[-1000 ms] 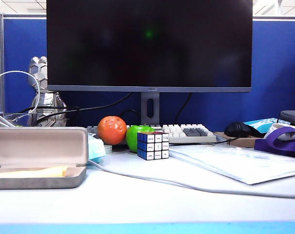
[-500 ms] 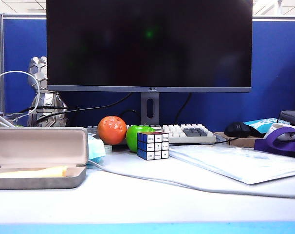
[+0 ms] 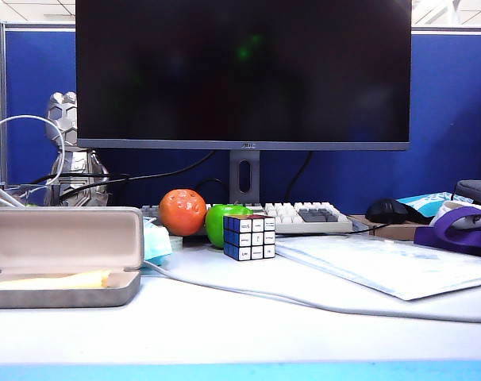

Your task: Pick up the glasses, fold the temples of the glasses, place the glasses into the glasses case, and finally close the glasses case.

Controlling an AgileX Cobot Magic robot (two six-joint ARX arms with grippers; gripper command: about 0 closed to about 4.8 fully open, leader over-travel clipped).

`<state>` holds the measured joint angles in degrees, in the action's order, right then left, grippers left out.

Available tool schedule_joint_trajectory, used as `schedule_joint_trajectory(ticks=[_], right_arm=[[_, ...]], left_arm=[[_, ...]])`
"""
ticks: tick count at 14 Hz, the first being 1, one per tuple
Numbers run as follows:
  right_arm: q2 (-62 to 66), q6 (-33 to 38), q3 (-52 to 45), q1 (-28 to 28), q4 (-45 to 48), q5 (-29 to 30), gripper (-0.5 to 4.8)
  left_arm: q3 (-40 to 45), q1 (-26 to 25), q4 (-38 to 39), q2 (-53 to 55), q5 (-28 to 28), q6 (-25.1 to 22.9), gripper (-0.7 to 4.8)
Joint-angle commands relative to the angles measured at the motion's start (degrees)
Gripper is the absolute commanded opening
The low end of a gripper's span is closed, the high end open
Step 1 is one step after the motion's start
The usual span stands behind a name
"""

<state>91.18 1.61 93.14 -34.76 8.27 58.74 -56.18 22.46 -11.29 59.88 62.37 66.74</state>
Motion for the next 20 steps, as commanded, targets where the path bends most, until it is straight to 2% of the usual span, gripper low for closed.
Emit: schedule_joint_trajectory(ticks=[1, 2, 4, 10, 13, 15, 17, 19, 20], right_arm=[[-0.17, 0.39, 0.04, 0.0, -0.42, 0.13, 0.01], [-0.17, 0.52, 0.04, 0.0, -0.44, 0.11, 2.54], [-2.03, 1.42, 0.04, 0.59, -0.33, 0.13, 2.56], [-9.03, 1.44, 0.04, 7.39, -0.61, -0.11, 2.52], [-11.23, 1.77, 0.04, 7.58, -0.07, 0.57, 2.51], [-11.39, 5.84, 0.04, 7.5, 2.82, 2.8, 2.07], [-11.41, 11.21, 0.04, 7.5, 7.39, 3.63, 2.07], [-11.41, 12.37, 0.04, 7.21, 9.07, 4.39, 2.07], [-11.32, 12.33, 0.04, 5.29, 8.96, 4.28, 2.07]], left_arm=[[-0.22, 0.02, -1.7, -0.28, -0.66, -0.48, -0.05], [-0.22, 0.02, -1.7, -0.28, -0.63, -0.48, -0.05], [-0.22, 0.02, -1.7, -0.28, -0.63, -0.46, -0.05], [-0.22, 0.02, -1.7, -0.28, -0.63, -0.46, -0.05], [-0.22, 0.02, -1.66, -0.28, -0.66, -0.26, -0.05], [-0.22, 0.02, -1.68, -0.28, -0.63, -0.24, -0.05], [-0.22, 0.02, -1.66, -0.28, -0.63, -0.22, -0.05], [-0.22, 0.02, -1.66, -0.28, -0.63, -0.22, -0.05], [-0.22, 0.02, -1.66, -0.28, -0.63, -0.22, -0.05]])
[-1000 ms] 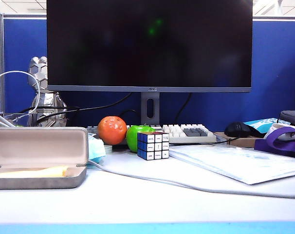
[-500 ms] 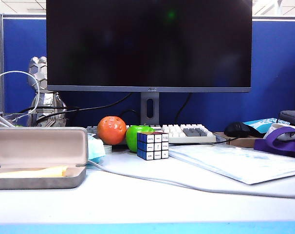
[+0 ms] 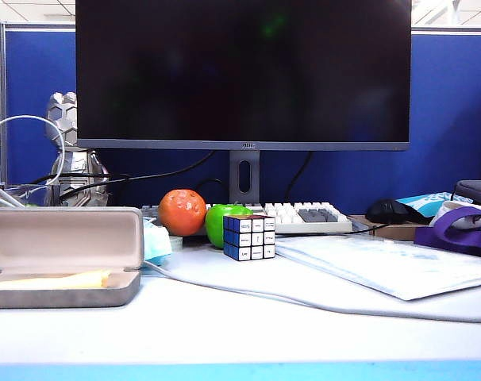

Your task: Pick up the glasses, fold the temples of the glasses, place the glasses into the glasses case, and finally close the glasses case.

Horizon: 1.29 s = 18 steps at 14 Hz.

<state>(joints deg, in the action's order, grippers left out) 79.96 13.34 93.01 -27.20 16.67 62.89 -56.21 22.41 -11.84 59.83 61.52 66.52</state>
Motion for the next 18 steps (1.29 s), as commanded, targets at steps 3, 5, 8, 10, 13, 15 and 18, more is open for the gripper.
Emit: schedule_joint_trajectory(ticks=[3, 5, 8, 10, 13, 15, 18], right_arm=[[1.51, -0.04, 0.17, -7.3, 1.79, -1.57, 1.2], [1.46, -0.02, 0.17, -7.91, 1.62, 0.81, 0.38], [1.44, 0.2, 0.17, -7.91, -3.78, 7.34, 0.07], [1.4, 0.17, 0.17, -7.91, -7.06, 8.59, 0.07], [1.4, 0.17, 0.17, -7.89, -11.1, 10.8, 0.07], [1.4, 0.15, 0.17, -7.89, -13.11, 10.78, 0.08], [1.4, 0.17, 0.17, -7.87, -8.83, 10.4, 2.5]], left_arm=[[-0.2, 0.07, -1.11, -0.24, 0.2, 0.11, -0.05], [-0.2, 0.04, -1.11, -0.26, 0.04, 0.17, -0.05], [-0.2, 0.02, -1.22, -0.26, -0.09, 2.86, -0.05], [-0.2, 0.02, -3.45, -0.26, -0.83, 4.68, -0.05], [-0.2, 0.02, -9.31, -0.26, -2.84, 9.16, -0.05], [-0.2, 0.02, -11.04, -0.26, -3.65, 10.47, -0.05], [-0.2, 0.02, -10.97, -0.26, -3.48, 10.43, -0.05]])
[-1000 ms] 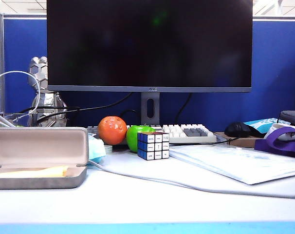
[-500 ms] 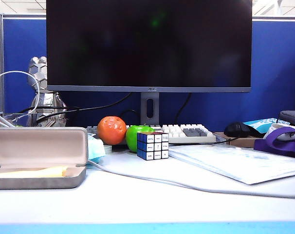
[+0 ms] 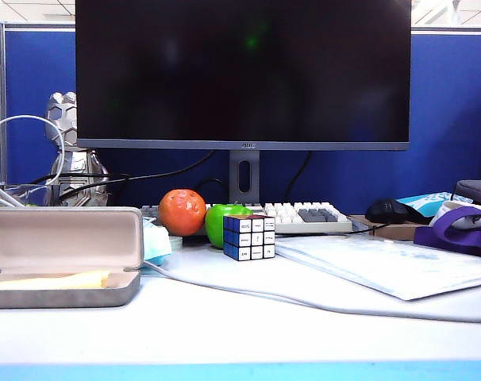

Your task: Pick up the glasses, fold the temples of the glasses, place the glasses into the glasses case, and finally close the glasses case.

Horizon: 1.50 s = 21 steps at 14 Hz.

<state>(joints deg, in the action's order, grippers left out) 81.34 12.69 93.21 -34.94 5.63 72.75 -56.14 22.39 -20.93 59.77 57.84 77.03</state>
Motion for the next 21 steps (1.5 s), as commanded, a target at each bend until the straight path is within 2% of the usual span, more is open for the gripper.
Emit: schedule_joint_trajectory(ticks=[1, 4, 5, 6, 7, 11, 14, 21], right_arm=[[-0.15, 0.85, -0.02, 0.0, 6.58, -1.51, 2.52], [-0.76, 0.83, -0.02, 0.37, 12.96, -4.13, 2.52], [-0.79, 0.83, -0.02, 0.37, 15.54, -8.76, 1.83], [-0.76, 0.81, -0.02, 0.35, 15.65, -11.52, 0.71], [0.04, 0.83, -0.02, -0.24, 15.39, -10.71, -0.01], [1.03, 0.81, -0.02, -2.4, 9.09, -5.92, -0.01], [1.77, 0.7, -0.04, -3.87, 4.94, -3.32, -0.01], [2.43, -2.29, -0.09, -4.39, -4.79, -3.17, -0.01]], left_arm=[[-0.26, 0.04, -1.88, -0.2, 1.03, -0.09, -0.05], [-0.26, 0.04, -1.88, -0.2, 1.57, -0.09, -0.05], [-0.26, 0.07, -1.88, -0.2, 3.43, -0.55, -0.05], [-0.26, 0.07, -1.92, -0.2, 6.19, -1.7, -0.05], [-0.26, 0.07, -1.92, -0.2, 9.09, -3.72, -0.05], [-0.26, 0.09, -1.9, -0.2, 9.11, -4.61, -0.05], [-0.26, 0.09, -1.99, -0.22, 9.14, -3.06, -0.05], [-0.26, 0.09, -6.67, -0.26, 8.9, 0.07, -0.05]])
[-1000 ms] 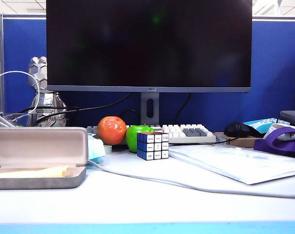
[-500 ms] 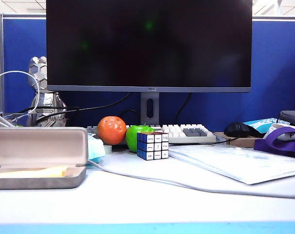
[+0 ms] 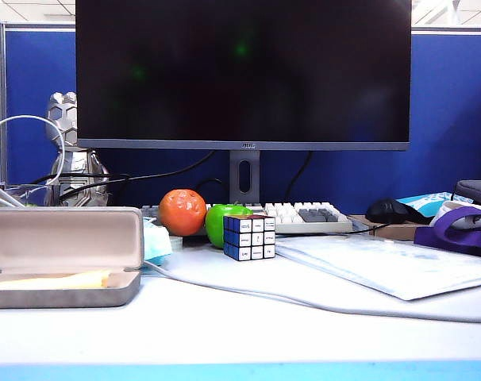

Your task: Pick up the glasses, fold the temples of the glasses, place the glasses into the glasses case, and finally close the glasses case.

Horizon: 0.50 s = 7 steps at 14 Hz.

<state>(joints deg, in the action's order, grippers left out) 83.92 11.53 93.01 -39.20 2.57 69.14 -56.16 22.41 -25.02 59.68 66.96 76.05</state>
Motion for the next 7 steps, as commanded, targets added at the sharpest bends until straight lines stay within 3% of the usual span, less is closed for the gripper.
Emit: schedule_joint_trajectory(ticks=[1, 5, 7], right_arm=[[-0.15, -1.36, 0.11, -0.13, -2.56, 0.42, -0.01], [-0.15, -7.37, 0.11, -0.13, -12.74, -0.02, -0.01], [-0.35, -7.72, 0.13, -0.13, -8.55, -0.07, -0.01]], left_arm=[[-0.24, 0.07, -2.58, -0.17, -0.26, 2.05, -0.05], [-0.24, 0.07, -5.29, -0.17, -0.28, 5.27, -0.05], [-0.24, 0.07, -8.09, -0.15, -0.26, 5.81, -0.05]])
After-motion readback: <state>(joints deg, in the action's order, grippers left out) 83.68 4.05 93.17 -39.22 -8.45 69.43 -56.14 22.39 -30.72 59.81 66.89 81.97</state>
